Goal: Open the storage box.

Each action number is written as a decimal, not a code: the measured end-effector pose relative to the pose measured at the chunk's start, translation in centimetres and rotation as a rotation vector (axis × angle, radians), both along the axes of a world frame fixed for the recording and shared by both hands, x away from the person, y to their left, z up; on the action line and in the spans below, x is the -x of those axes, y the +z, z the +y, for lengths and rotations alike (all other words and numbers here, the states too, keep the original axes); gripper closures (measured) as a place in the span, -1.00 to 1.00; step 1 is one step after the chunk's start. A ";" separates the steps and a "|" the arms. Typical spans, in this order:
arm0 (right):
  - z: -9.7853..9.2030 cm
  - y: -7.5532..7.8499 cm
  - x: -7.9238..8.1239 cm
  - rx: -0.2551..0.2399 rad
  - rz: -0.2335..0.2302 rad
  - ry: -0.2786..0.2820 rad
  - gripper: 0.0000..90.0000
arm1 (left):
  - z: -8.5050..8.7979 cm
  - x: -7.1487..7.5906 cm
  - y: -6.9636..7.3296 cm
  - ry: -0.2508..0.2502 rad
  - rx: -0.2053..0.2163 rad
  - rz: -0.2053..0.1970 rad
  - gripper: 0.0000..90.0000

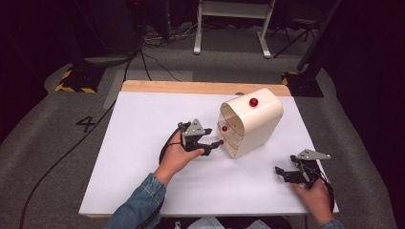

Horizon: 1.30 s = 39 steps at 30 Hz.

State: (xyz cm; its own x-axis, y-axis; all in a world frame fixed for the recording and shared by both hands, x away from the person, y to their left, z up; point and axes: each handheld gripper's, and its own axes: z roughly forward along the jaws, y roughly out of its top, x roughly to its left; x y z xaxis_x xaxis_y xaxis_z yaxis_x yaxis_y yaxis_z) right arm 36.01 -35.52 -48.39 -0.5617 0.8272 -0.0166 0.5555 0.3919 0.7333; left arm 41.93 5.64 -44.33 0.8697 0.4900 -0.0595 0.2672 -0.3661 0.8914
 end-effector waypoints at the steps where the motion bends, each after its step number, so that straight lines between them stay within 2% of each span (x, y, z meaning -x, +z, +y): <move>1: 0.0 0.0 0.0 0.000 0.000 0.000 -0.70 | -0.3 -0.1 -0.4 -0.009 -0.006 0.002 -0.13; 5: 0.0 0.0 0.0 0.000 0.000 0.000 -0.70 | -1.2 -0.2 -1.3 -0.024 -0.004 0.018 -0.09; 8: 0.0 0.0 0.0 0.000 0.000 0.000 -0.70 | -1.7 -0.4 -2.0 -0.030 0.000 0.035 0.04; 11: 0.0 0.0 0.0 0.000 0.000 0.000 -0.70 | -2.1 -0.5 -2.6 -0.030 -0.015 0.050 0.10; 13: 0.0 0.0 0.0 0.000 0.000 0.000 -0.70 | -2.2 -0.6 -2.8 -0.018 -0.040 0.046 0.21; 14: 0.0 0.0 0.0 0.000 0.000 0.000 -0.70 | -2.3 -0.6 -2.8 -0.013 -0.049 0.046 0.34; 15: 0.0 0.0 0.0 0.000 0.000 0.000 -0.70 | -2.2 -0.6 -2.8 -0.012 -0.059 0.050 0.34; 19: 0.0 0.0 0.0 0.000 0.000 0.000 -0.70 | -2.2 -0.6 -2.8 -0.007 -0.051 0.062 0.61; 22: 0.0 0.0 0.0 0.000 0.000 0.000 -0.70 | -2.2 -0.5 -2.7 -0.003 -0.060 0.058 0.62; 27: 0.0 0.0 0.0 0.000 0.000 0.000 -0.70 | -2.1 -0.6 -2.6 -0.007 -0.028 0.076 0.54; 35: 0.0 0.0 0.0 0.000 0.000 0.000 -0.70 | -2.2 -0.5 -2.3 -0.007 -0.064 0.041 0.64; 39: 0.0 0.0 0.0 0.000 0.000 0.000 -0.70 | -2.1 -0.4 -2.2 -0.009 -0.059 0.044 0.65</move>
State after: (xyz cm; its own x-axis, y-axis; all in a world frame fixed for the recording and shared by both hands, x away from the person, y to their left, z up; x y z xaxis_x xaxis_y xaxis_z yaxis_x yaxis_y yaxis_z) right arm 36.00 -35.52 -48.39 -0.5617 0.8272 -0.0170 0.5552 0.3920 0.7335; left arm 42.37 3.59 -46.58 0.8712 0.4860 -0.0695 0.3025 -0.4200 0.8556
